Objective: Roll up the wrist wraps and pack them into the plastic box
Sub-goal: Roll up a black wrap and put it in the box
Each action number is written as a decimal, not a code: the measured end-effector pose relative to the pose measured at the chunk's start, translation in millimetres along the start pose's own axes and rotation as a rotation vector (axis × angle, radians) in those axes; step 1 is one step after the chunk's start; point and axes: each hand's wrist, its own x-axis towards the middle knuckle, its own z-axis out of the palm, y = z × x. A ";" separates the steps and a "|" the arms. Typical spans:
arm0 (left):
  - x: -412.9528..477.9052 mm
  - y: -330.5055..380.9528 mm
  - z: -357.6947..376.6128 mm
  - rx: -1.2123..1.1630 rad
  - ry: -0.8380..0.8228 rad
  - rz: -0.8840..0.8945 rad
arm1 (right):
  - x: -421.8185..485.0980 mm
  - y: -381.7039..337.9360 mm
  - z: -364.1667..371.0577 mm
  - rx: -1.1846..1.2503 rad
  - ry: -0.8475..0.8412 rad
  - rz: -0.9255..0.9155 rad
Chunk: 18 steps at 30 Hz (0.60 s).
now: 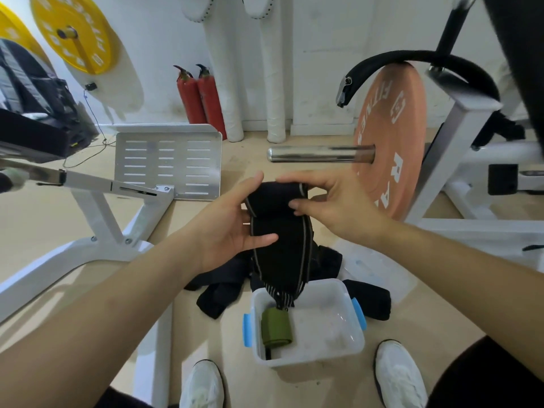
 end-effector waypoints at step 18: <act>2.6 -4.2 -11.4 0.265 0.024 0.452 | -3.1 -16.4 -7.1 0.440 -0.185 0.538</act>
